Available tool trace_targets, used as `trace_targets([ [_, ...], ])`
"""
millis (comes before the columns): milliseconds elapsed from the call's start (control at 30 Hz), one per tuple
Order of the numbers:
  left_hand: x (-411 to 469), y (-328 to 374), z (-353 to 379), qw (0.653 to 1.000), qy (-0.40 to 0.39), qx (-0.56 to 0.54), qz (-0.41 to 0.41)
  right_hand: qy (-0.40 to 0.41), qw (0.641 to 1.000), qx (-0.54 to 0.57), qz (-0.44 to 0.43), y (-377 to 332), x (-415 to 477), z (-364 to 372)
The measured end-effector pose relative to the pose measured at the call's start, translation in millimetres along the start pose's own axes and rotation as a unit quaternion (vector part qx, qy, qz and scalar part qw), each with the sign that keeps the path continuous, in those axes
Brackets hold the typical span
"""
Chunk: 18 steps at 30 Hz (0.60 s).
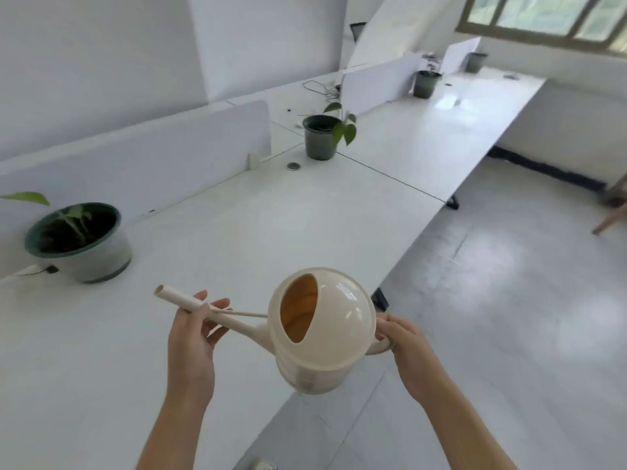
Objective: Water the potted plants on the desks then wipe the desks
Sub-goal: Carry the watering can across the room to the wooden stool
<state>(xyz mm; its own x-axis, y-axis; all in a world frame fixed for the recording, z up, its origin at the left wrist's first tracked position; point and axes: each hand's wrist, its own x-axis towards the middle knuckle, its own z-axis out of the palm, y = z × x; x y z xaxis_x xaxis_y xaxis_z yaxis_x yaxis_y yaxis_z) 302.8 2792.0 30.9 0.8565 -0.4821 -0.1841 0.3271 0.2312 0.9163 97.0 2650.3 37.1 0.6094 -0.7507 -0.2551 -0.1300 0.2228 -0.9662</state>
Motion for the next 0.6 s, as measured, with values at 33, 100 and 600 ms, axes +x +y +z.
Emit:
trace_targets([
  [33, -7, -6, 17, 0.999, -0.034, 0.004, -0.011, 0.022, 1.0, 0.006, -0.007, 0, -15, -20],
  [100, -28, -18, 51, 0.995, -0.093, 0.015, -0.031, 0.074, 0.997, 0.021, -0.018, 0, -49, -58],
  [600, -198, -116, 247, 0.926, -0.346, 0.063, -0.134, 0.378, 0.922, 0.072, -0.04, 23, -240, -266],
])
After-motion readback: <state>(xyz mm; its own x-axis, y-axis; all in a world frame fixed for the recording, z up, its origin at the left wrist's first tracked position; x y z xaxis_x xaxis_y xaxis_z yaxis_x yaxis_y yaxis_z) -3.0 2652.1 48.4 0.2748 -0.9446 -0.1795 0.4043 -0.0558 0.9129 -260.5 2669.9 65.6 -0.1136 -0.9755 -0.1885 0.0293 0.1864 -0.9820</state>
